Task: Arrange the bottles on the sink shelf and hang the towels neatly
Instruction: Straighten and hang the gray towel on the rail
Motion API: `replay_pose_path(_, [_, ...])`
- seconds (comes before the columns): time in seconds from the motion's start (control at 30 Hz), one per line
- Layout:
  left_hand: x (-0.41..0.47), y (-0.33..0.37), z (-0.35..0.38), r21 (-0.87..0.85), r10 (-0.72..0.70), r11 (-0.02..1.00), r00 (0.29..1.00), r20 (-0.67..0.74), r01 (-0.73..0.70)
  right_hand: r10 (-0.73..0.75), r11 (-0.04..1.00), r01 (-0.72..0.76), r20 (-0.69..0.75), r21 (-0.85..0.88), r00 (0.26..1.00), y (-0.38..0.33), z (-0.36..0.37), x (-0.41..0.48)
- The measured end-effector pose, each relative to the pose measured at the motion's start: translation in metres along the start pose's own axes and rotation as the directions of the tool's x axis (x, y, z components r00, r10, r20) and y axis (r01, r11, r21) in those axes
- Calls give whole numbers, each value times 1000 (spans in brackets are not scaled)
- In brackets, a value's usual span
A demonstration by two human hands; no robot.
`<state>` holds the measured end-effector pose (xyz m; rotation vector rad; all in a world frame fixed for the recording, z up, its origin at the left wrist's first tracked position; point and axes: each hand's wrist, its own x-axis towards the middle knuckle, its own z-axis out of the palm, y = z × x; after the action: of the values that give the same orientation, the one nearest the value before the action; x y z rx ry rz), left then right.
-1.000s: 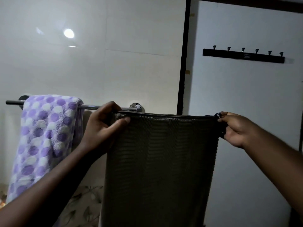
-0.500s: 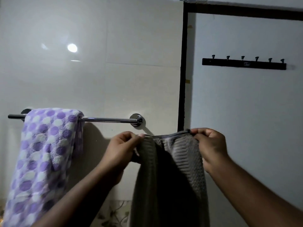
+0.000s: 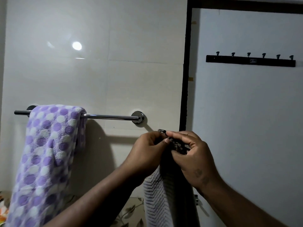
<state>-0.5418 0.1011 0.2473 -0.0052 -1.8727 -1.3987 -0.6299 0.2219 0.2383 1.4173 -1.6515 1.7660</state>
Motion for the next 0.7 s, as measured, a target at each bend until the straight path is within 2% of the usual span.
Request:
replay_pose_path(0.07, [-2, -1, 2, 89, 54, 994, 997, 56, -59, 0, 1000, 0, -43, 1, 999, 5, -6, 2])
replay_pose_path(0.1, [-4, -2, 1, 180, 136, 973, 988, 68, -146, 22, 999, -20, -64, 43, 998, 8, -9, 3])
replay_pose_path(0.13, [-5, -4, -1, 312, 266, 910, 961, 71, -274, 55, 993, -47, -78, 107, 995, 11, -12, 5])
replay_pose_path(0.17, [-4, -5, -5, 499, 415, 769, 906, 88, -401, 97, 980, -79, -87, 185, 992, 14, -15, 7])
replay_pose_path(0.2, [-3, -6, -8, 670, 522, 578, 842, 136, -466, 140, 957, -112, -86, 267, 987, 16, -18, 9])
replay_pose_path(0.23, [0, -5, -12, 770, 537, 432, 820, 198, -469, 172, 927, -139, -68, 348, 983, 19, -21, 12])
replay_pose_path(0.27, [5, -2, -13, 812, 471, 370, 845, 254, -450, 191, 895, -160, -33, 417, 981, 21, -23, 13])
replay_pose_path(0.33, [19, 5, -13, 835, 256, 378, 912, 320, -400, 210, 849, -200, 35, 488, 977, 25, -27, 15])
replay_pose_path(0.4, [36, 11, -11, 880, 152, 301, 930, 335, -366, 250, 832, -234, 37, 503, 968, 31, -29, 17])
replay_pose_path(0.53, [56, 29, 1, 888, 257, 103, 875, 411, -448, 334, 816, -274, -28, 509, 942, 42, -30, 22])
replay_pose_path(0.63, [63, 38, 10, 874, 238, 102, 864, 443, -476, 375, 809, -288, -74, 512, 924, 48, -25, 21])
replay_pose_path(0.7, [68, 41, 12, 879, 253, 116, 869, 425, -463, 394, 787, -308, -51, 534, 918, 54, -21, 17])
